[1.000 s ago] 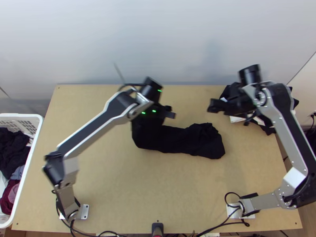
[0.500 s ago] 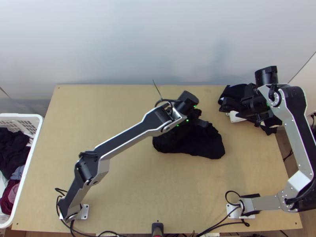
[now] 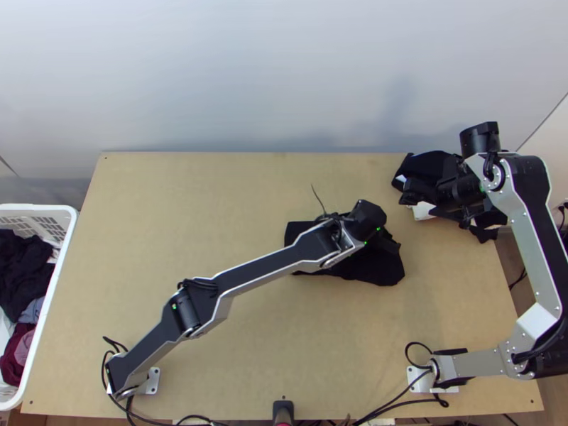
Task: Fold the t-shirt
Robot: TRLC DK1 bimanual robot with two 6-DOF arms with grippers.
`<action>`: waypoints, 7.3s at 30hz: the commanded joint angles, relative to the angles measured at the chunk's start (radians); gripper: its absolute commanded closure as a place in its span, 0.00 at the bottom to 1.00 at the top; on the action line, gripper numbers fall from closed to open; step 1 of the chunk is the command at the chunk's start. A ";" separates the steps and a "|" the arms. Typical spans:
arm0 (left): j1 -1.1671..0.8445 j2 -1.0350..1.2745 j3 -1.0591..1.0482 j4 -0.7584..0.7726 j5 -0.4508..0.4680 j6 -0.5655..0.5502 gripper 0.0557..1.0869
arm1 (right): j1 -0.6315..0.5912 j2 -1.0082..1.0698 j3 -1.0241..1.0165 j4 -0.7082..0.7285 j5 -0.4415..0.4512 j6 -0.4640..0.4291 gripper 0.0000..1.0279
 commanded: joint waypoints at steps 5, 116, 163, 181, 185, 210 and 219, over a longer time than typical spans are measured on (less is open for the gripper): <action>0.002 0.047 0.003 0.005 -0.036 -0.062 0.19 | 0.003 0.021 -0.018 -0.001 0.001 0.000 0.04; 0.415 -0.704 -0.732 -0.468 -0.037 -0.065 0.05 | 0.888 0.069 -0.593 0.538 0.541 -0.207 0.04; 0.450 -0.744 -0.744 -0.492 -0.037 -0.053 0.05 | 0.567 0.090 -0.442 0.674 0.444 -0.187 0.97; 0.458 -0.769 -0.742 -0.495 -0.039 -0.050 0.05 | 0.245 -0.063 0.005 0.389 0.440 -0.038 0.97; 0.464 -0.777 -0.748 -0.495 -0.039 -0.050 0.05 | 0.149 -0.085 0.069 0.370 0.441 -0.027 0.97; 0.492 -0.810 -0.822 -0.498 -0.039 -0.045 0.05 | -0.563 0.225 0.384 0.544 0.346 -0.331 0.97; 0.527 -0.832 -0.856 -0.500 -0.039 -0.044 0.05 | -0.445 0.439 0.404 0.639 0.348 -0.326 0.97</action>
